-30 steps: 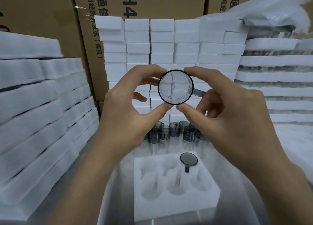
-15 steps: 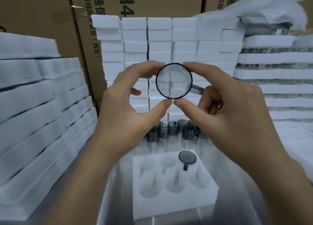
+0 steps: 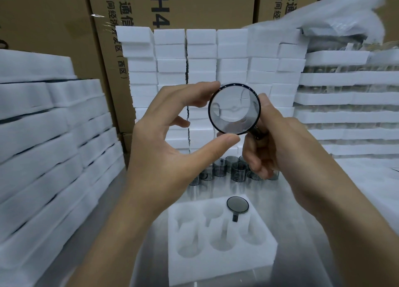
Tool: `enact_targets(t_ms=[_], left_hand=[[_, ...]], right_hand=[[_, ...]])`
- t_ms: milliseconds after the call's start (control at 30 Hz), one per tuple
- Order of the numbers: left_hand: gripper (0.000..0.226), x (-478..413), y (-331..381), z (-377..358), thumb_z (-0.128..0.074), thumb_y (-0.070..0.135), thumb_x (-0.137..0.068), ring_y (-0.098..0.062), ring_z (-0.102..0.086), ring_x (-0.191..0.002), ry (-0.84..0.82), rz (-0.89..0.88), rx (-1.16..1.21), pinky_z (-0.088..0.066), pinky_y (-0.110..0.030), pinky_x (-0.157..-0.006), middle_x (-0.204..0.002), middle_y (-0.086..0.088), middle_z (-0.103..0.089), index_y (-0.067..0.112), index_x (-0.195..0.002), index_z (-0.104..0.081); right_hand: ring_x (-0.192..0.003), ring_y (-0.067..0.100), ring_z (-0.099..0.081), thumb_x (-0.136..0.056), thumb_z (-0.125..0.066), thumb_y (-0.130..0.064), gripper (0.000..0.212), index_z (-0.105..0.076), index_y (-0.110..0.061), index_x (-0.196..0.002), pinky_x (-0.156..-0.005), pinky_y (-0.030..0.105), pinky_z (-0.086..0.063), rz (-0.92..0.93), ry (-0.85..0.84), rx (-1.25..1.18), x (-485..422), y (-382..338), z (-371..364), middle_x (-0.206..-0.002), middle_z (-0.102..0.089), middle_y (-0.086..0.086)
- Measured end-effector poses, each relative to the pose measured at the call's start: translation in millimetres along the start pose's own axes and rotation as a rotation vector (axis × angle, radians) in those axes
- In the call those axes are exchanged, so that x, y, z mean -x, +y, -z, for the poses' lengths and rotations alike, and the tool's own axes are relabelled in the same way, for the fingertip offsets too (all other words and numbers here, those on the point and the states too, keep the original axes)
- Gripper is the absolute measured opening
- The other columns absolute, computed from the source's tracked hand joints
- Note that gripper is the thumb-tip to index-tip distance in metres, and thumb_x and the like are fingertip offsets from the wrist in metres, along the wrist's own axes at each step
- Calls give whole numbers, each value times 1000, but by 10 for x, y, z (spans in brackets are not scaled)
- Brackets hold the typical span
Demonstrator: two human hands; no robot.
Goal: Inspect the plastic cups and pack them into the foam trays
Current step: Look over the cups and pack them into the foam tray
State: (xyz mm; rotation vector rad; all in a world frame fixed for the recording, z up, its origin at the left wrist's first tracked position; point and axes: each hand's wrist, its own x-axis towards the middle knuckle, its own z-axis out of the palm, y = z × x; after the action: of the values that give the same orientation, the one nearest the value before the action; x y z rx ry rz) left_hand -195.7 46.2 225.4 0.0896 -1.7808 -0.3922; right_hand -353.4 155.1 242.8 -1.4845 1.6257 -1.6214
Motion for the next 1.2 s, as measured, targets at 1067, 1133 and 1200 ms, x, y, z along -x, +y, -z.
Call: enact_targets(t_ms=[1067,1133,1200], left_hand=[[79,24,-231,32,-95,35,-80,-17,-74,-112,-59,148,-28,-57,-24,-84,-130,10,-66,38,-149,-57],[76,28,-236,28,-95,39,-78,-15,-74,-112,-47,179,-11,-57,-24,-85,-129,12,-69,38,-146,-59],[74,29,-241,27,-96,39,-76,-11,-74,-112,-39,218,20,-57,-24,-85,-126,15,-72,37,-141,-60]], right_hand=[[-73,16,-70,-89,-75,-54,26,-66,-35,-104,-57,16,-44,354,69,268,-3,123,95,-81,-69,-5],[-88,15,-70,-85,-81,-56,36,-62,-38,-110,-62,16,-45,388,91,341,-7,139,112,-96,-68,-9],[-102,12,-66,-82,-84,-51,47,-58,-41,-120,-68,21,-49,414,103,411,-22,166,128,-111,-66,-13]])
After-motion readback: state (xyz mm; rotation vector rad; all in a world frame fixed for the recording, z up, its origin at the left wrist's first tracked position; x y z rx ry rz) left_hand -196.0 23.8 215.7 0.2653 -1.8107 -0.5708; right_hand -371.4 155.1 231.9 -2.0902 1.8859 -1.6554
